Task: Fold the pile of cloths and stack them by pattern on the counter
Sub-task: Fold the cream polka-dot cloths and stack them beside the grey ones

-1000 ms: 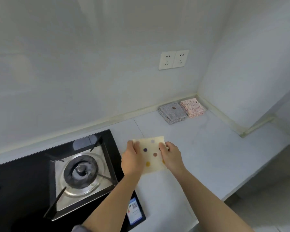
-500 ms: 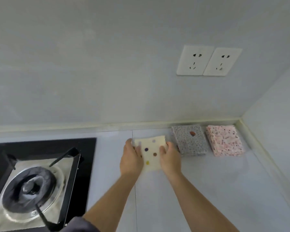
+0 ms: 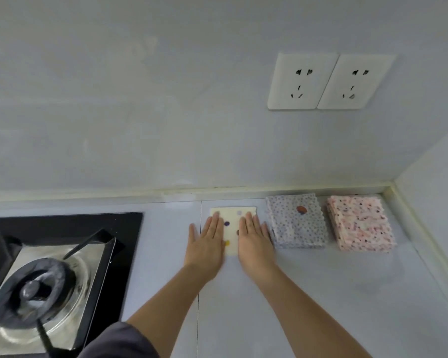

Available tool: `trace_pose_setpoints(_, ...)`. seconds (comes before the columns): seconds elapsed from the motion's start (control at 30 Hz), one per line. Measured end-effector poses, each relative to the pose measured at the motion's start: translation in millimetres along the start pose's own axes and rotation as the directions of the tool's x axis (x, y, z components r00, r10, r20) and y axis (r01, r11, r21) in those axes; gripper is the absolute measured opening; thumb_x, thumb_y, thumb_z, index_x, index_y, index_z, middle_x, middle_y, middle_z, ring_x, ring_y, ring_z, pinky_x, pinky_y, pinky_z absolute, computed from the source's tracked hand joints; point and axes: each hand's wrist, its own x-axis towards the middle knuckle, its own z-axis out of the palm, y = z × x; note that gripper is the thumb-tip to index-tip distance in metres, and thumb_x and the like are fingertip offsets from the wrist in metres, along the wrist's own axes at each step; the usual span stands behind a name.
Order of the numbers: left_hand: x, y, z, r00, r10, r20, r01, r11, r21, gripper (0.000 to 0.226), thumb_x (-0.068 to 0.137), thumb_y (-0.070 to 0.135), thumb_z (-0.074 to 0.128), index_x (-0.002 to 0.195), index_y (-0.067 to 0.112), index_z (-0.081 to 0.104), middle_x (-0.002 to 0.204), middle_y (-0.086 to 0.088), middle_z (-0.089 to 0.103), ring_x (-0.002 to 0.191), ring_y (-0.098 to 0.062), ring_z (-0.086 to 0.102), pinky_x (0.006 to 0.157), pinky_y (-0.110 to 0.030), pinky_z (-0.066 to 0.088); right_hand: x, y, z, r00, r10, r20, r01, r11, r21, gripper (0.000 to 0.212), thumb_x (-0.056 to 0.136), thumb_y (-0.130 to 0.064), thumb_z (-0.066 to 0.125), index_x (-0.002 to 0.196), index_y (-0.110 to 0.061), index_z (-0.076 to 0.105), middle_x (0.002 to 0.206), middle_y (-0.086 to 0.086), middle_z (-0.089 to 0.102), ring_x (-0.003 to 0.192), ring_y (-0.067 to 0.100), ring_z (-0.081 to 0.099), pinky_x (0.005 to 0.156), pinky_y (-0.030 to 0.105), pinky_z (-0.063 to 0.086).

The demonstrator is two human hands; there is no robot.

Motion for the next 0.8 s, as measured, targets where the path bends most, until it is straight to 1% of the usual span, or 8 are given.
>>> trace_pose_setpoints(0.1, -0.8, -0.4, -4.9, 0.999, -0.006, 0.042, 0.007, 0.999, -0.034, 0.056, 0.105, 0.033, 0.011, 0.151, 0.013, -0.014, 0.159, 0.000, -0.022, 0.147, -0.016, -0.015, 0.119, -0.050, 0.000, -1.8, 1.8, -2.8, 1.000, -0.002, -0.004, 0.002, 1.000, -0.007, 0.060, 0.100, -0.007, 0.026, 0.152, -0.002, -0.003, 0.161, 0.014, -0.007, 0.149, 0.026, -0.008, 0.121, 0.041, -0.004)
trace_pose_setpoints(0.2, -20.6, -6.2, -11.0, 0.999, -0.038, 0.014, 0.040, 0.994, -0.098, 0.060, 0.104, 0.040, 0.012, 0.151, 0.012, -0.013, 0.159, -0.001, -0.018, 0.147, -0.016, -0.014, 0.120, -0.048, 0.000, -8.3, 2.8, -6.7, 0.997, 0.003, -0.079, 0.003, 0.997, 0.073, 0.059, 0.100, -0.007, 0.029, 0.153, -0.003, 0.004, 0.162, 0.014, 0.000, 0.150, 0.025, -0.003, 0.121, 0.038, -0.003)
trace_pose_setpoints(0.33, -73.3, -24.4, -17.3, 0.995, -0.035, -0.096, 0.012, 0.974, -0.227, 0.060, 0.104, 0.033, 0.026, 0.153, 0.015, -0.002, 0.161, 0.001, -0.009, 0.148, -0.016, -0.012, 0.119, -0.041, -0.003, -40.2, -12.3, -6.4, 0.970, -0.043, -0.238, 0.083, 0.984, 0.160, 0.058, 0.083, -0.011, 0.070, 0.135, 0.002, 0.050, 0.144, 0.018, 0.047, 0.135, 0.032, 0.044, 0.111, 0.042, 0.028)
trace_pose_setpoints(0.43, -119.3, -48.1, -19.0, 0.980, -0.030, -0.198, -0.035, 0.948, -0.317, 0.057, 0.101, 0.025, 0.039, 0.153, 0.021, 0.014, 0.162, 0.001, 0.004, 0.148, -0.017, -0.008, 0.118, -0.038, -0.003, -78.5, -38.5, -7.7, 0.956, -0.079, -0.284, 0.163, 0.944, 0.285, 0.048, 0.093, -0.010, 0.057, 0.139, -0.001, 0.047, 0.148, 0.014, 0.043, 0.139, 0.030, 0.037, 0.114, 0.043, 0.026)
trace_pose_setpoints(0.57, -192.1, -87.3, -19.8, 0.932, -0.123, -0.340, -0.066, 0.866, -0.495, 0.051, 0.095, 0.016, 0.055, 0.144, 0.017, 0.040, 0.155, -0.004, 0.029, 0.148, -0.022, 0.011, 0.120, -0.045, 0.015, -133.9, -95.0, -15.2, 0.930, -0.064, -0.361, 0.232, 0.865, 0.445, 0.040, 0.094, -0.009, 0.054, 0.134, -0.005, 0.052, 0.138, 0.009, 0.054, 0.129, 0.026, 0.050, 0.107, 0.042, 0.040)
trace_pose_setpoints(0.67, -249.9, -116.4, -20.2, 0.893, -0.207, -0.399, -0.078, 0.803, -0.590, 0.044, 0.092, 0.011, 0.059, 0.135, 0.014, 0.051, 0.150, -0.004, 0.038, 0.146, -0.020, 0.019, 0.118, -0.037, 0.020, -170.4, -150.8, -21.8, 0.922, -0.082, -0.379, 0.283, 0.810, 0.514, 0.038, 0.094, -0.008, 0.053, 0.132, -0.007, 0.053, 0.133, 0.007, 0.056, 0.121, 0.024, 0.053, 0.102, 0.037, 0.044)
trace_pose_setpoints(0.73, -295.1, -142.5, -16.9, 0.877, -0.218, -0.429, -0.094, 0.796, -0.597, 0.041, 0.092, 0.013, 0.060, 0.132, 0.017, 0.054, 0.148, 0.003, 0.040, 0.145, -0.013, 0.019, 0.116, -0.030, 0.021, -197.2, -195.9, -24.1, 0.909, -0.117, -0.399, 0.333, 0.779, 0.532, 0.037, 0.095, -0.008, 0.052, 0.131, -0.008, 0.053, 0.130, 0.006, 0.056, 0.120, 0.022, 0.053, 0.101, 0.030, 0.042)
trace_pose_setpoints(0.8, -334.2, -169.3, -12.0, 0.858, -0.224, -0.463, -0.107, 0.803, -0.587, 0.038, 0.091, 0.012, 0.061, 0.128, 0.018, 0.057, 0.143, 0.007, 0.043, 0.142, -0.009, 0.023, 0.114, -0.025, 0.022, -220.7, -234.6, -24.3, 0.910, -0.134, -0.392, 0.353, 0.747, 0.564, 0.035, 0.096, -0.010, 0.051, 0.131, -0.010, 0.053, 0.130, 0.003, 0.055, 0.121, 0.016, 0.051, 0.100, 0.016, 0.034)
